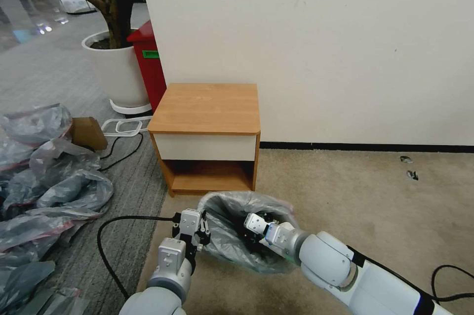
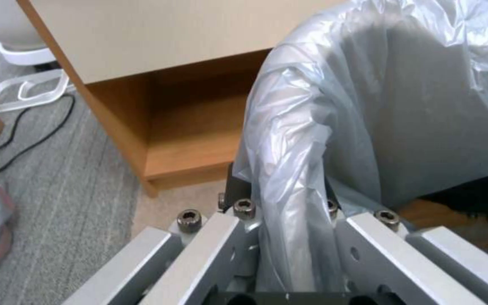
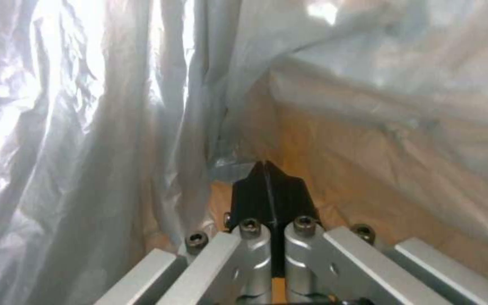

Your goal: Pick up the garbage bag from the table and place it over the trash can.

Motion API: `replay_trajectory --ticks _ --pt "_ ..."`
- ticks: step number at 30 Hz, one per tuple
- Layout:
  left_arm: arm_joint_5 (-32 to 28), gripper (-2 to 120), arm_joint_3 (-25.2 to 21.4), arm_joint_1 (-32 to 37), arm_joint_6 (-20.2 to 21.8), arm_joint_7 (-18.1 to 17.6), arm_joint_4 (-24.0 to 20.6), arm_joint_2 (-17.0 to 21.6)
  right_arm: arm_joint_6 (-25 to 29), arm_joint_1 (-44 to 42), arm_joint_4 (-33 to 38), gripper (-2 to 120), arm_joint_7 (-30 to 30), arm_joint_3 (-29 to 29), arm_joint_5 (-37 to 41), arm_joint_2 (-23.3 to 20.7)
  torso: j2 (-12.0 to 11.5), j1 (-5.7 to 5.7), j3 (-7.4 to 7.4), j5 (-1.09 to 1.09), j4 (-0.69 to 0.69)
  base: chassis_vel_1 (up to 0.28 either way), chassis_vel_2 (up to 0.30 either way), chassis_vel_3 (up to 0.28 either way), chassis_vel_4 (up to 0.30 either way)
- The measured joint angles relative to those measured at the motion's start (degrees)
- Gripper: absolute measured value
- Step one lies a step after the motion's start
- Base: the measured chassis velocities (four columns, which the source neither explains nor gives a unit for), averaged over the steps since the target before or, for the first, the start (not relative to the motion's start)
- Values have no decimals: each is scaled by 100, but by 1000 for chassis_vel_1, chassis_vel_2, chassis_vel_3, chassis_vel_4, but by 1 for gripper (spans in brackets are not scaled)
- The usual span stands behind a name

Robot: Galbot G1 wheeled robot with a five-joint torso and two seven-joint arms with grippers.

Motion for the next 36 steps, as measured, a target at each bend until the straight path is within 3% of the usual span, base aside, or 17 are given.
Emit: replay_trajectory --ticks 16,31,36 --pt "928 3 -50 -59 -10 93 231 26 -263 305 82 0 -3 -314 -243 15 0 0 0 0 0 0 0 0 0" --pt "975 3 -206 -219 -91 8 476 -39 -209 87 456 0 -31 -168 -210 -84 0 0 0 1 0 0 0 0 0" --pt "744 3 -319 -303 -78 -125 533 -103 -82 -332 1102 15 -47 310 15 -267 0 0 0 1 0 0 0 0 0"
